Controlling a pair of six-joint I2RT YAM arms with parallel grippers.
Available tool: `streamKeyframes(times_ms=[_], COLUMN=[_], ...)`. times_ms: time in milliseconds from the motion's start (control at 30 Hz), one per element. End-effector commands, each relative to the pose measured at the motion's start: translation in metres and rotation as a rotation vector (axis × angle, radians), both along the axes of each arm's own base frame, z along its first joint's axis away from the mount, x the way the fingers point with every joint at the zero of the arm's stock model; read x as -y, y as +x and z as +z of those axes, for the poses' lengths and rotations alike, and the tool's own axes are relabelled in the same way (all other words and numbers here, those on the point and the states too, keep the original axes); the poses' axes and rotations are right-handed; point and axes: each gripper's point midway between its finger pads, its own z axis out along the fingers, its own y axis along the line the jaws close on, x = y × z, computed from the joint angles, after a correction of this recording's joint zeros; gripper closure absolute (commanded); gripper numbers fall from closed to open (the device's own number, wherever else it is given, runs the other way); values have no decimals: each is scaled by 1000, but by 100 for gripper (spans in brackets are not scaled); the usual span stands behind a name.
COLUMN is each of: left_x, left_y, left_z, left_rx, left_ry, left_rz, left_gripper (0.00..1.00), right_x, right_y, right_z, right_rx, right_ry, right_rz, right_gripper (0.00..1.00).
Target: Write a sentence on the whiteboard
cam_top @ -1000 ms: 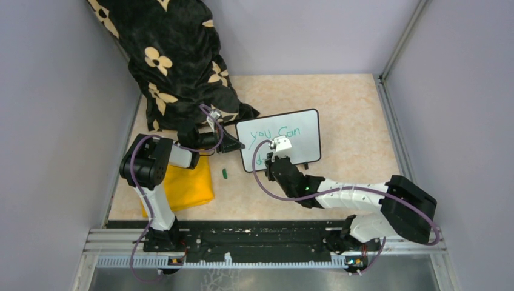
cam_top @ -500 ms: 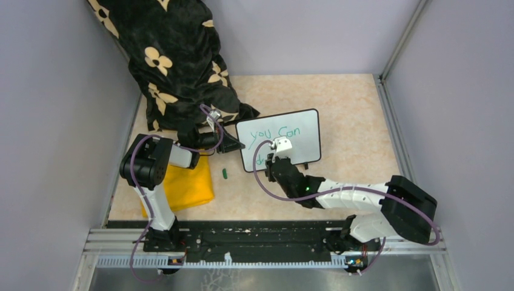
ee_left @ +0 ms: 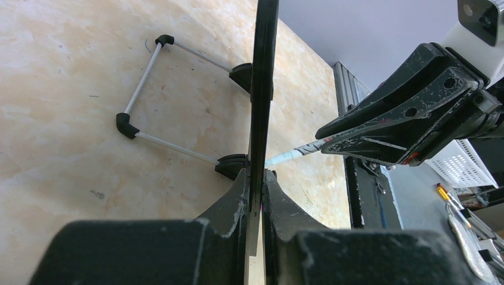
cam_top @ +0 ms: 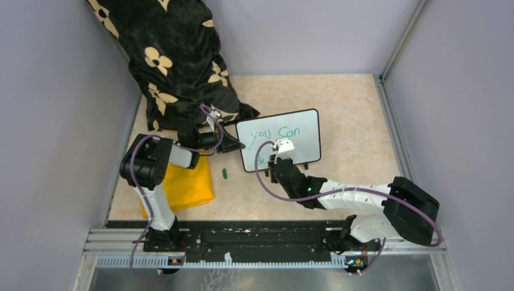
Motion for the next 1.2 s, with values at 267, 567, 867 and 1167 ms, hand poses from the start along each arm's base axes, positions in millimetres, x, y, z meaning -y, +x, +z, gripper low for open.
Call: streamKeyframes(times_ms=[267,567,867,1167], left_x=[4,4,5,5], left_y=[-7,-7,-7,-7], left_z=[-24,-23,-24,-24], left_rx=[-98,-96,-100,-99], left_ry=[37,38,38,39], left_rz=[-5,-6,-8,-8], left_gripper=[100,100,100,100], right_x=[13,12,8,3], right_y=[17,20,23,24], right_z=[23,30,36,41], right_rx=[57,69,78,85], right_ry=[13,20,32,43], right_rz=[-63,-61,-57,-46], right_gripper=[100,100,100,100])
